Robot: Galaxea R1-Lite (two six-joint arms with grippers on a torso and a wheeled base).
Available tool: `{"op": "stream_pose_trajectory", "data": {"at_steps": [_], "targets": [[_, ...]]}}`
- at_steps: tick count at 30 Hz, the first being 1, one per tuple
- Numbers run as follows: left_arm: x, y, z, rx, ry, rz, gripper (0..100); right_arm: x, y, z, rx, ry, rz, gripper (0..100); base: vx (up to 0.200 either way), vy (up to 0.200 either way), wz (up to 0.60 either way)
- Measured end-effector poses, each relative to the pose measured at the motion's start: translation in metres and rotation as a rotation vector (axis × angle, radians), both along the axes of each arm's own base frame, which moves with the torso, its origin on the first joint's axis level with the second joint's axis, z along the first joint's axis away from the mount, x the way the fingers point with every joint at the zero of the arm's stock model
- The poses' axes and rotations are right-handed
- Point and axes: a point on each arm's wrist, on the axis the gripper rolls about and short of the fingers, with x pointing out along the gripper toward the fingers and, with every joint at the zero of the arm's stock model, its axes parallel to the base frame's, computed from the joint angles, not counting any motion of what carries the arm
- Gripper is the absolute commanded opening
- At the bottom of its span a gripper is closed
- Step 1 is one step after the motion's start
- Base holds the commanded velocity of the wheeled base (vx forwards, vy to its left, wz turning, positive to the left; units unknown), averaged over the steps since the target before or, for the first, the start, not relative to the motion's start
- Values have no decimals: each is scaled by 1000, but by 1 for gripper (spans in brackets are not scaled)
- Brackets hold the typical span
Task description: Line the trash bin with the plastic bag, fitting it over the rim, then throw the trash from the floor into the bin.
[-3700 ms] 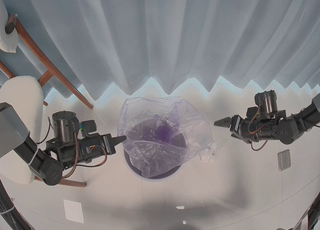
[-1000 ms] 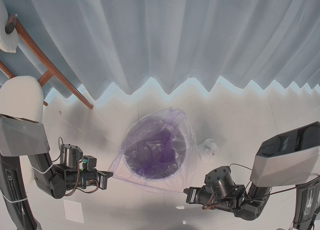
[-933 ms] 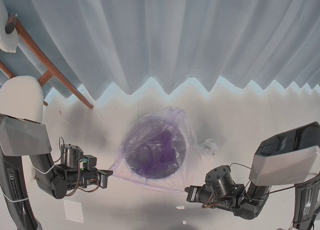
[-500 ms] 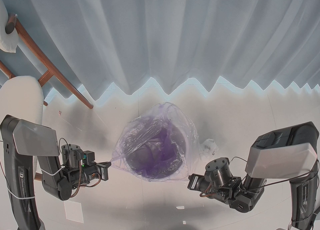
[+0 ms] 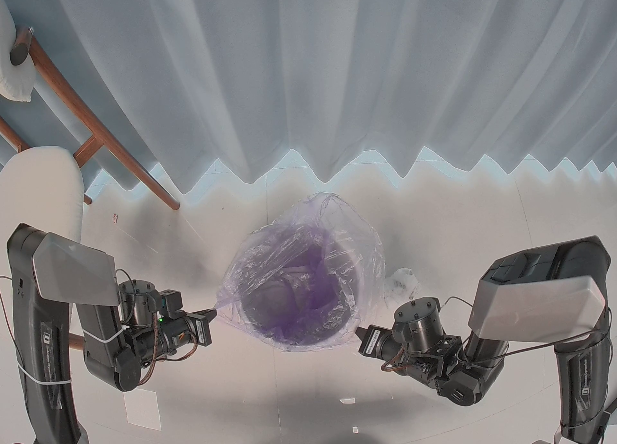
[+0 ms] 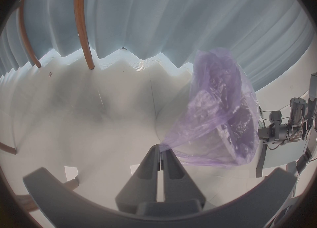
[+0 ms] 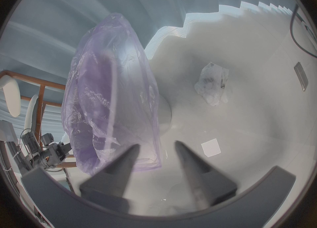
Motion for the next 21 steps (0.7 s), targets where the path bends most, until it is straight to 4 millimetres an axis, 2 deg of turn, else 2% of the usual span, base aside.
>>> {"op": "stream_pose_trajectory", "data": {"at_steps": [9,15,21], "targets": [[-25,-2,2,-2,66,-54,100,-16,-8,-2,9,32,-3,100,0,0,0],[-42,-2,26,-27,34,-120,100,-34,-17,6,27,-25,47,100,0,0,0],[-43,-9,56,-24,-90,-163,100,-47,-28,17,36,-127,101,100,0,0,0]]}}
